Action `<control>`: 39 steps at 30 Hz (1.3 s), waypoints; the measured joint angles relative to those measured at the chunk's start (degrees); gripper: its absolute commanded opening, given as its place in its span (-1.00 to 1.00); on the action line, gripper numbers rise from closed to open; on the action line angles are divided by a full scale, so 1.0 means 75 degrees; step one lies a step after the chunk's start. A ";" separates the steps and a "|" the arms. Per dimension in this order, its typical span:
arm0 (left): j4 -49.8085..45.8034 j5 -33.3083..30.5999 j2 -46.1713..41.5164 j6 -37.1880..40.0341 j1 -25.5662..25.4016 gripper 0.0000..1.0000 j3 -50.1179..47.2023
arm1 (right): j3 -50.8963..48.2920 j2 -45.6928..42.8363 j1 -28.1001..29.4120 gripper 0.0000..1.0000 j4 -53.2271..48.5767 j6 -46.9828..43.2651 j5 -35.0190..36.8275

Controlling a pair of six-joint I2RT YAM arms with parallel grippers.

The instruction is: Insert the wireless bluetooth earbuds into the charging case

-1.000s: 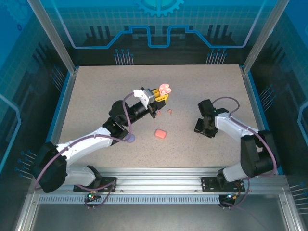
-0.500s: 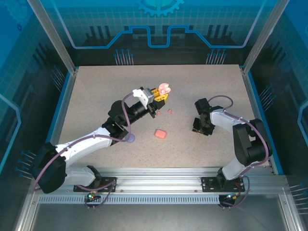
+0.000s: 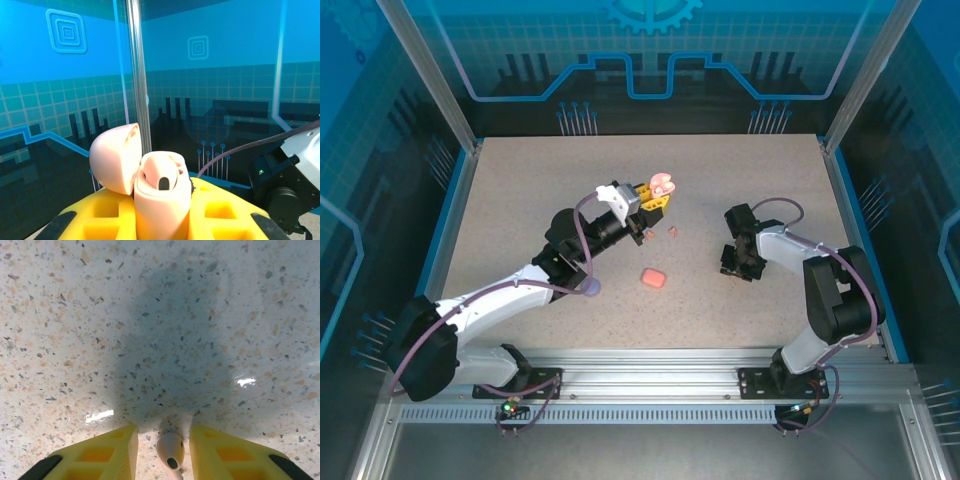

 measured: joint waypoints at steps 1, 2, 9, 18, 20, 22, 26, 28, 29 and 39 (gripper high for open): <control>-0.0006 0.0000 0.0000 0.0000 0.0000 -1.00 0.0000 | 0.0000 0.0000 0.0000 -0.35 0.0000 0.0000 0.0000; -0.0009 0.0003 0.0000 0.0000 0.0000 -1.00 0.0000 | 0.0000 0.0000 0.0000 -0.35 0.0000 0.0000 0.0000; -0.0009 0.0000 0.0000 -0.0003 0.0000 -1.00 0.0000 | 0.0000 -0.0003 0.0000 -0.38 -0.0035 -0.0026 0.0006; -0.0009 0.0000 0.0000 -0.0003 0.0000 -1.00 0.0000 | -0.0003 -0.0073 0.0003 -0.42 -0.0227 -0.0114 0.0090; -0.0009 0.0000 0.0000 -0.0003 0.0000 -1.00 0.0000 | -0.0003 -0.0073 0.0009 -0.41 -0.0262 -0.0140 0.0119; -0.0009 0.0000 0.0000 -0.0003 0.0000 -1.00 0.0000 | -0.0003 -0.0070 0.0012 -0.42 -0.0274 -0.0166 0.0169; -0.0009 0.0003 0.0000 -0.0003 0.0000 -1.00 0.0000 | -0.0003 -0.0017 0.0085 -0.43 -0.0283 -0.0198 0.0239; -0.0009 0.0000 0.0000 -0.0003 0.0000 -1.00 0.0000 | 0.0000 0.0055 0.0114 -0.44 -0.0280 -0.0201 0.0259; -0.0009 0.0000 0.0000 -0.0003 0.0000 -1.00 0.0000 | 0.0000 0.0087 0.0125 -0.44 -0.0280 -0.0201 0.0262; -0.0009 0.0000 0.0000 -0.0003 0.0000 -1.00 0.0000 | 0.0166 0.0242 0.0160 -0.52 -0.0379 -0.0230 0.0286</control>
